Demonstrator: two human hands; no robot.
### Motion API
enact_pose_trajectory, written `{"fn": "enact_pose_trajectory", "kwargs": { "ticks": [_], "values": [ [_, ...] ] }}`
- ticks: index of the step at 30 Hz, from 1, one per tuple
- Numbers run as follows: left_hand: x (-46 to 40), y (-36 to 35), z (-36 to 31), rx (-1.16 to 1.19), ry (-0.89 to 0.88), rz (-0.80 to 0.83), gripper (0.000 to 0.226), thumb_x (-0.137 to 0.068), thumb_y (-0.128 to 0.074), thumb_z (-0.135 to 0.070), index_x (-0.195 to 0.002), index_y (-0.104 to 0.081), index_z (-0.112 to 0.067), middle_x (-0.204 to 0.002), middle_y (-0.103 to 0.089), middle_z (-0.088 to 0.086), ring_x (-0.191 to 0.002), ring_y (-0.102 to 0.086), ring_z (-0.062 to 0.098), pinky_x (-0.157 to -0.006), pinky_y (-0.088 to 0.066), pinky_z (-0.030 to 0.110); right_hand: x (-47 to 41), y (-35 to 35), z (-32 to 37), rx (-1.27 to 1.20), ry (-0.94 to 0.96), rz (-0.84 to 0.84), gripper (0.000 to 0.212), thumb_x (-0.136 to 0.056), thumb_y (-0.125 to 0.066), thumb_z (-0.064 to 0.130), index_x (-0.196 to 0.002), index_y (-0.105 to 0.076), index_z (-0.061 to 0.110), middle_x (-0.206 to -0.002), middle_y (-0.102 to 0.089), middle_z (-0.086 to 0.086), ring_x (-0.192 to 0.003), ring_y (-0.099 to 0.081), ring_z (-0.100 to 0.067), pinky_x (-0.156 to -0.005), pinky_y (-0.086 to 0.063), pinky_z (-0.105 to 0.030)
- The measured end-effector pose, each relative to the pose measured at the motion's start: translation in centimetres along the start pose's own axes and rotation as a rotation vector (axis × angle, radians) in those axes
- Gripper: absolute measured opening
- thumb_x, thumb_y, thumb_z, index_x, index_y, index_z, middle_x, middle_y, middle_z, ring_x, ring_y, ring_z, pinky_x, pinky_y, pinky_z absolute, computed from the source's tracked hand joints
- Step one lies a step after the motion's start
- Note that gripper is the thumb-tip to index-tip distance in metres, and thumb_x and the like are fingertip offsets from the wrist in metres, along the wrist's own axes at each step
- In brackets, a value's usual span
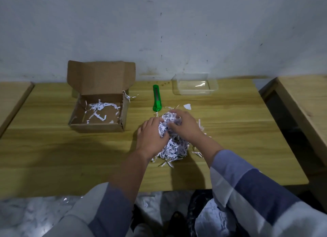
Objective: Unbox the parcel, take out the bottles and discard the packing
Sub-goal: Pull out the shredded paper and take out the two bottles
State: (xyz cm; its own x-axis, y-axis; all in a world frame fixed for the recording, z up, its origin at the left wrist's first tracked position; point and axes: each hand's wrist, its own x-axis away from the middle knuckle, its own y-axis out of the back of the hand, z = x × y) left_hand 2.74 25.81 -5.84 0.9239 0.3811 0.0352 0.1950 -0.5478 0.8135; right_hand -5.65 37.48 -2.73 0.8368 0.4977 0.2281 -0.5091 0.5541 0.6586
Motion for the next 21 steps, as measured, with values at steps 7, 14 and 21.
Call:
{"fn": "enact_pose_trajectory", "kwargs": {
  "ticks": [7, 14, 21],
  "values": [
    [0.2, -0.1, 1.4, -0.052, -0.046, 0.016, 0.029, -0.086, -0.062, -0.029, -0.114, -0.056, -0.022, -0.12, -0.055, -0.004, -0.114, -0.051, 0.021, -0.096, -0.042, 0.041, -0.7, 0.1, -1.0, -0.012, -0.127, -0.205, 0.017, -0.083, -0.064, 0.01, -0.098, -0.072, 0.007, -0.094, -0.073, -0.015, -0.08, -0.066, -0.029, -0.069, -0.051, -0.03],
    [0.7, 0.2, 1.6, -0.031, -0.036, -0.056, 0.01, -0.086, -0.058, -0.017, -0.096, -0.056, -0.018, -0.102, -0.058, -0.001, -0.099, -0.053, 0.025, -0.081, -0.044, 0.038, -1.0, 4.1, -3.3, -0.023, -0.261, -0.423, 0.017, -0.086, -0.058, 0.007, -0.097, -0.072, 0.006, -0.096, -0.072, -0.018, -0.079, -0.066, -0.028, -0.065, -0.047, -0.02],
    [0.8, 0.0, 1.4, 0.067, -0.002, -0.053, 0.033, -0.085, -0.052, -0.028, -0.117, -0.054, -0.026, -0.116, -0.055, -0.004, -0.111, -0.052, 0.022, -0.092, -0.043, 0.042, -1.0, 4.3, -3.5, 0.126, -0.308, -0.068, 0.033, -0.084, -0.065, 0.034, -0.117, -0.065, 0.028, -0.124, -0.062, -0.01, -0.102, -0.063, -0.031, -0.088, -0.054, -0.04]
  ]
}}
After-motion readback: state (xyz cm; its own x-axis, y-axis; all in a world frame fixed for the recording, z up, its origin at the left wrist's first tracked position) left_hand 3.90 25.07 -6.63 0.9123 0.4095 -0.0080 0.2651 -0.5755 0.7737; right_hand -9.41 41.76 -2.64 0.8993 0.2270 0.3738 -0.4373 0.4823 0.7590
